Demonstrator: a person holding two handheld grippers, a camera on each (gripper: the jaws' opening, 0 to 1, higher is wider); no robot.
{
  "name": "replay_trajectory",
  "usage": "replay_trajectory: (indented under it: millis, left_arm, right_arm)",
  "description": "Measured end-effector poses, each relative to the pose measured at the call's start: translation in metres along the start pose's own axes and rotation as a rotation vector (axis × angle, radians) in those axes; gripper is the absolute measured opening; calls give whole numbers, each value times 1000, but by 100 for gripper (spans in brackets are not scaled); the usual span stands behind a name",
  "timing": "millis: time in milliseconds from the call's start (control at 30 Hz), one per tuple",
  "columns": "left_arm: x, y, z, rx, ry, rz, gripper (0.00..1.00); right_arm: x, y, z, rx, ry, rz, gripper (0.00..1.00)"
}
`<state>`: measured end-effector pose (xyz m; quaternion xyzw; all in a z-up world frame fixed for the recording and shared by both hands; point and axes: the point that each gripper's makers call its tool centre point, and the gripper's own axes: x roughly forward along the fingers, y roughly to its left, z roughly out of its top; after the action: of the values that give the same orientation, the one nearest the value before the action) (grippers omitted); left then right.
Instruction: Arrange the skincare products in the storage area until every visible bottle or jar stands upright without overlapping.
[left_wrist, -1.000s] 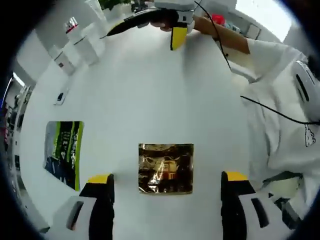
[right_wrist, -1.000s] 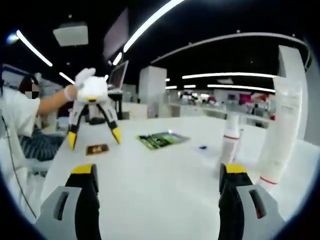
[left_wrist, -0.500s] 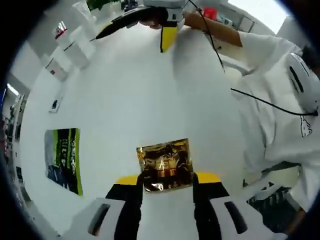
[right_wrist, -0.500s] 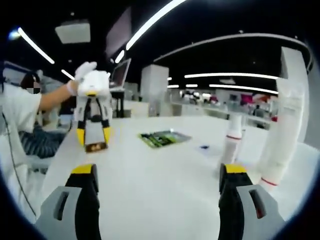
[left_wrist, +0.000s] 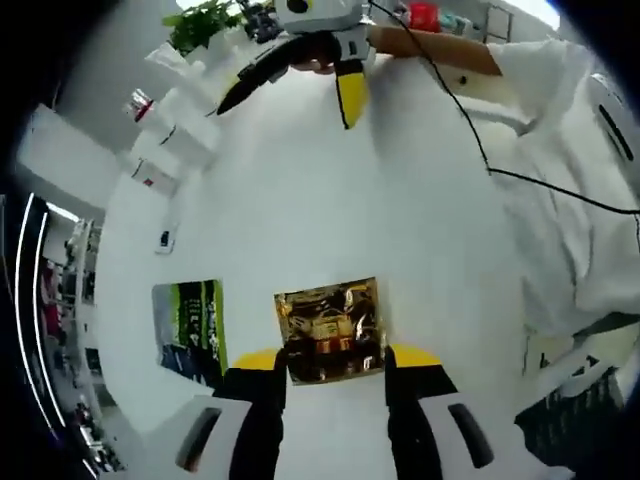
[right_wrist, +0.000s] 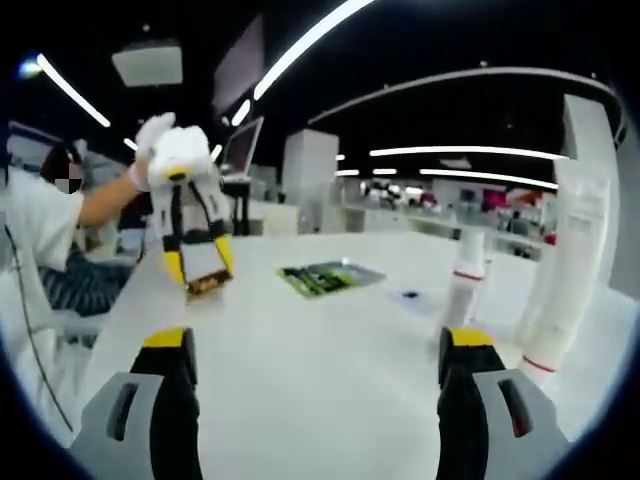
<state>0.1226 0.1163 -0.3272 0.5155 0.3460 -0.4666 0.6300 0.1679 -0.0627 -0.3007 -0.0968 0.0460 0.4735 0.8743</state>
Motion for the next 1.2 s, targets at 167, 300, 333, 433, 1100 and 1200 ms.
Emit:
replay_trajectory:
  millis: [167,300,333,433,1100,1200]
  left_arm:
    - [-8,18,5,38,-10,149,39]
    - [-12,45,10,56,-8,333,39]
    - [-13,49,13,62,-21,356,39]
    - [-16,61,21,83,-45,453,39]
    - [-52,116,75,149,-290,995,33]
    - [-55,118,77,135,-322,1018,29]
  right_arm:
    - [0,-4,1,2,-5,-1,100]
    - [0,-5,2,0,-8,0,100]
    - [0,-5,2,1,-8,0,100]
    - [0,-8,3,3,-13,-2,100]
    - [1,18,21,-1,-86,71,100]
    - [5,15,23,10,-91,82,100]
